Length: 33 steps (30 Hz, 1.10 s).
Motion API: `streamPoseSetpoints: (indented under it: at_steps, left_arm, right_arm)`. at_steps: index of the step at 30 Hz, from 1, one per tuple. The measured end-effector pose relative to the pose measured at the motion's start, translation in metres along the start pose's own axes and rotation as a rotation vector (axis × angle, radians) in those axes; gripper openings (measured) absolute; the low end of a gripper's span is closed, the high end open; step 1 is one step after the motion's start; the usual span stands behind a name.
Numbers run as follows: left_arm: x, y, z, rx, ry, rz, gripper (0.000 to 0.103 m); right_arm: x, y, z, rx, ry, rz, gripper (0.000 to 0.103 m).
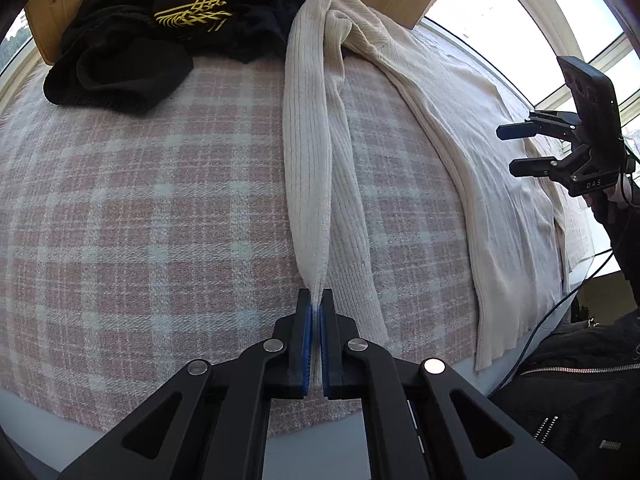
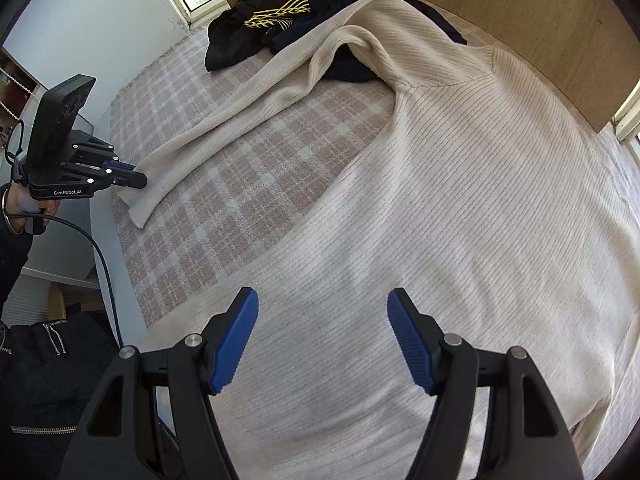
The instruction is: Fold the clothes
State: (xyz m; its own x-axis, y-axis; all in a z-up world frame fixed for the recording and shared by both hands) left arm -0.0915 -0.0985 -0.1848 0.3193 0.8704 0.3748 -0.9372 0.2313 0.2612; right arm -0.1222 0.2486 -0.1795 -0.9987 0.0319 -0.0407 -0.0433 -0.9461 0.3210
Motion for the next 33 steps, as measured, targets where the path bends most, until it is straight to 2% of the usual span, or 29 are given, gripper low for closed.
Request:
streamPoseSetpoints:
  at_steps: [2,4,10,13,17,22,24,33]
  left_arm:
    - [-0.006,0.01,0.016,0.059,-0.01,0.034,0.003]
    - [-0.016,0.022,0.037,0.125,-0.01,0.079,0.003]
    - [-0.051,0.033,0.113,0.304,0.032,0.192,0.003]
    - [-0.063,0.024,0.121,0.314,0.061,0.262,0.003]
    - [-0.08,0.017,0.127,0.309,0.107,0.341,0.003]
    - [-0.086,0.029,0.124,0.276,0.149,0.328,0.003]
    - [-0.089,0.034,0.122,0.263,0.166,0.323,0.003]
    - [-0.101,0.055,0.117,0.206,0.239,0.299,0.003]
  right_arm:
    - [0.026,0.023,0.007,0.017,-0.091,0.074,0.067]
    - [0.056,0.048,0.011,0.025,-0.136,0.111,0.067]
    - [0.127,0.117,0.001,0.023,-0.093,0.099,0.067]
    - [0.154,0.142,-0.017,-0.005,-0.124,0.133,0.067]
    - [0.178,0.165,-0.045,-0.058,-0.161,0.25,0.067]
    - [0.178,0.19,-0.068,-0.083,-0.079,0.411,0.067]
    - [0.174,0.195,-0.077,-0.115,-0.077,0.481,0.067]
    - [0.162,0.205,-0.104,-0.244,0.001,0.657,0.063]
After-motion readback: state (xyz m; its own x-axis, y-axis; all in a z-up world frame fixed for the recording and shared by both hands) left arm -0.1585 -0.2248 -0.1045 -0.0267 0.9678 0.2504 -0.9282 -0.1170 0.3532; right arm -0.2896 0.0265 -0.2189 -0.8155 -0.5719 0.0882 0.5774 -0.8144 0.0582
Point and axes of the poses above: each gripper's, at about its wrist camera, not at the fingertips, and z roughly against the way its jaws point, x to its right, y to its top, the point moved 6 cm from there along -z, roughly the way its jaws point, and after that the axes turned 6 degrees about z, right-handed, at the moved point
